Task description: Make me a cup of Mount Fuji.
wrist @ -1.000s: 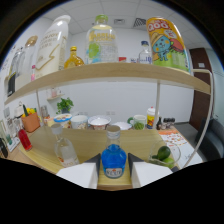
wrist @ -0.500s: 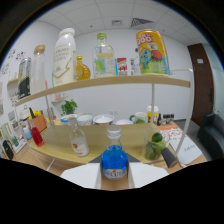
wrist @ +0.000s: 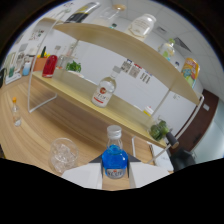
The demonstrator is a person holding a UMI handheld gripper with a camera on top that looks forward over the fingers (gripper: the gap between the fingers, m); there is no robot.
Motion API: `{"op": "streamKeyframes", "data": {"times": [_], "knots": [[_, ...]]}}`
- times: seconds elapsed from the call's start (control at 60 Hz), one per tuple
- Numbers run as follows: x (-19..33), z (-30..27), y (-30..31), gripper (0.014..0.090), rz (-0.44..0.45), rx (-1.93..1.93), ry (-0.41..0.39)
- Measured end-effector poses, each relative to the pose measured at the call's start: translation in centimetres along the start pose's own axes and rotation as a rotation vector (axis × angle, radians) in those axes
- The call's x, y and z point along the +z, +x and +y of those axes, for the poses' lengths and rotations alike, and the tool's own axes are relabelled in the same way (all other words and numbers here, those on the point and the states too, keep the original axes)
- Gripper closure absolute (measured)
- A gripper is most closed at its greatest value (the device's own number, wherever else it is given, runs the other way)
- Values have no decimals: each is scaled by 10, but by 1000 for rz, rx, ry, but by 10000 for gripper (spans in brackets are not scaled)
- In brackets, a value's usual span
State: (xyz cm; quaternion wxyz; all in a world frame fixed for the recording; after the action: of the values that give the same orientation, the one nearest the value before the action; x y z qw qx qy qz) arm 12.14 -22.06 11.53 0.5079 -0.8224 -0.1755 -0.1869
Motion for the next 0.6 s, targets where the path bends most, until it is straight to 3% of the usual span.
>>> {"op": "streamKeyframes", "data": {"times": [0.333,0.5,0.6], "knots": [[11,-19,15,690,176,-911,-20],[13,-20,5,690,194,-1243,-45],[20,-10,7,690,201,-1372,-117]]}}
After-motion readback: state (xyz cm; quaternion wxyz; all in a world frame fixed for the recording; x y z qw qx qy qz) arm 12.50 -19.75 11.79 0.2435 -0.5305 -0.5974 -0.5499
